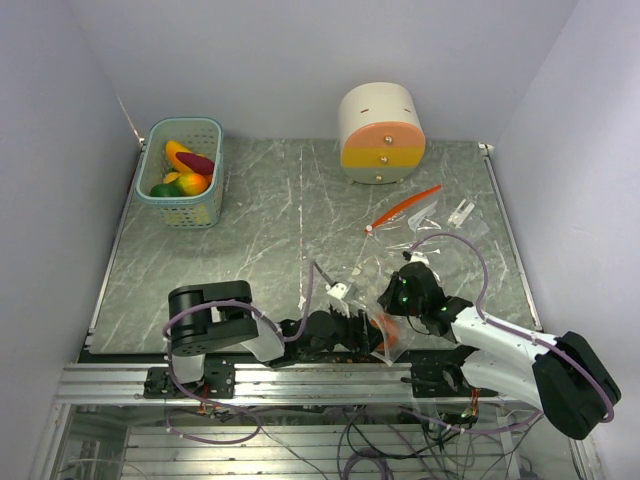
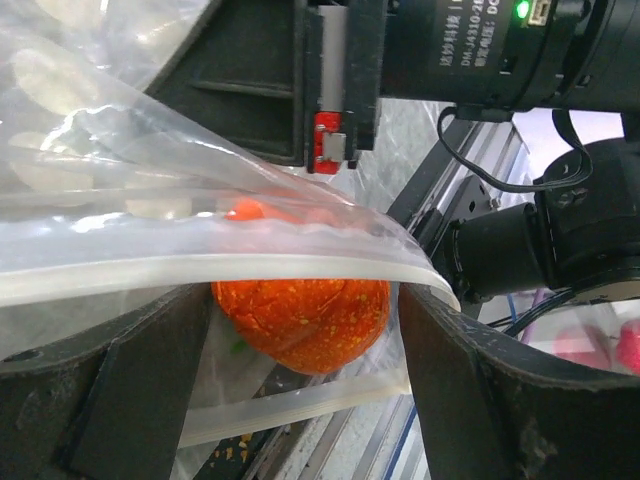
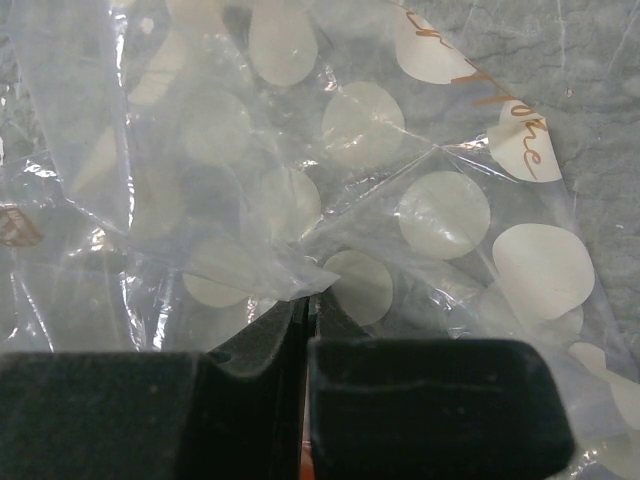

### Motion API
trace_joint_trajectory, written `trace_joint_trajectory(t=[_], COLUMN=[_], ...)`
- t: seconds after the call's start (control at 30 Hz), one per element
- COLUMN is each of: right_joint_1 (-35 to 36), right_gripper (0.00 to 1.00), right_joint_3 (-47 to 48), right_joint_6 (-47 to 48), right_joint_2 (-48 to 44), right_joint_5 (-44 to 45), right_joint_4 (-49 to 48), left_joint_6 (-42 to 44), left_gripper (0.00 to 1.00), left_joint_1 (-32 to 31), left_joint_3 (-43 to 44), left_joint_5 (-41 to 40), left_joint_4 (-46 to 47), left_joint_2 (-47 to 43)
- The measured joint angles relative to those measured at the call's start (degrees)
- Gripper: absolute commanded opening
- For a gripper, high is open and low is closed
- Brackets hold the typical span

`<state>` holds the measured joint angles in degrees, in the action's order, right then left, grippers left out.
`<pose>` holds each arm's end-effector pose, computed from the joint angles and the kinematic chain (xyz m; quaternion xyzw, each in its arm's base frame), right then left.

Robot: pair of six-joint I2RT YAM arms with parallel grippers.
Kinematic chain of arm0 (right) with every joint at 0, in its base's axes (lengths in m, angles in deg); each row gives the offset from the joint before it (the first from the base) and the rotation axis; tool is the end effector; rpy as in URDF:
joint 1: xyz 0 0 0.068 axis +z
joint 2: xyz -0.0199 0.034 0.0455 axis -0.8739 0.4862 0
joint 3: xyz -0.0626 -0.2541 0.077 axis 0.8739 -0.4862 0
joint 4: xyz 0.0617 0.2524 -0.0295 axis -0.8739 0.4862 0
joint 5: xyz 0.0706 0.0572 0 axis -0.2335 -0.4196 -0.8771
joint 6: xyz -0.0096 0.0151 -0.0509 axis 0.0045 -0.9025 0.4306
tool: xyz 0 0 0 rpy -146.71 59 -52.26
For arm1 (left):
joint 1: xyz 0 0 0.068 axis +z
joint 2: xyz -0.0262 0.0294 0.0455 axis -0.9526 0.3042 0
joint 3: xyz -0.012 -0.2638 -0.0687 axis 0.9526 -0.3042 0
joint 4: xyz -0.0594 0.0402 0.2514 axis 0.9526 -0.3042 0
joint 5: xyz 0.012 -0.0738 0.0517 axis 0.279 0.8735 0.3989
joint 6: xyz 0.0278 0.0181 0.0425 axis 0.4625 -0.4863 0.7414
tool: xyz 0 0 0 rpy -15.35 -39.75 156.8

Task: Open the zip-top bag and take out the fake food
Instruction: Pick up the fake vegetable from the zipper food storage bag.

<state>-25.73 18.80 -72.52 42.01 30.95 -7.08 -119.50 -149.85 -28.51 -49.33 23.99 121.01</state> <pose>0.1490 0.1014 0.1366 0.0596 0.9207 0.2061 0.3259 0.0745 -0.2998 0.1178 0.1245 0.7654 -0.5157 0.3643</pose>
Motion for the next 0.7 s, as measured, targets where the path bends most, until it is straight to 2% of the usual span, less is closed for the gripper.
trace_joint_trajectory(t=[0.13,0.43,0.57,0.6,0.7], right_joint_1=[0.0,-0.09,-0.13,-0.15,-0.2], right_gripper=[0.0,0.0,0.0,0.0,0.0], right_joint_3=[0.0,0.0,-0.44,-0.66,-0.87], right_joint_6=[0.0,-0.02,-0.04,-0.11,-0.24], right_joint_2=[0.04,-0.2,-0.42,-0.42,-0.42], right_joint_5=[-0.09,-0.26,-0.44,-0.46,-0.44], right_joint_4=[-0.07,-0.02,-0.63,-0.85,-1.33], left_joint_6=[1.66,2.01,1.97,1.86,1.33], left_gripper=[0.85,0.83,0.73,0.64,0.57], left_joint_1=[-0.98,-1.03,-0.87,-0.85,-0.57], left_joint_3=[3.32,8.02,9.31,9.46,9.62], left_joint_5=[-0.68,-1.49,-1.79,-1.79,-1.79], left_joint_4=[-6.16,-9.6,-10.93,-11.13,-11.85], left_joint_2=[-0.7,3.63,4.04,4.04,3.8])
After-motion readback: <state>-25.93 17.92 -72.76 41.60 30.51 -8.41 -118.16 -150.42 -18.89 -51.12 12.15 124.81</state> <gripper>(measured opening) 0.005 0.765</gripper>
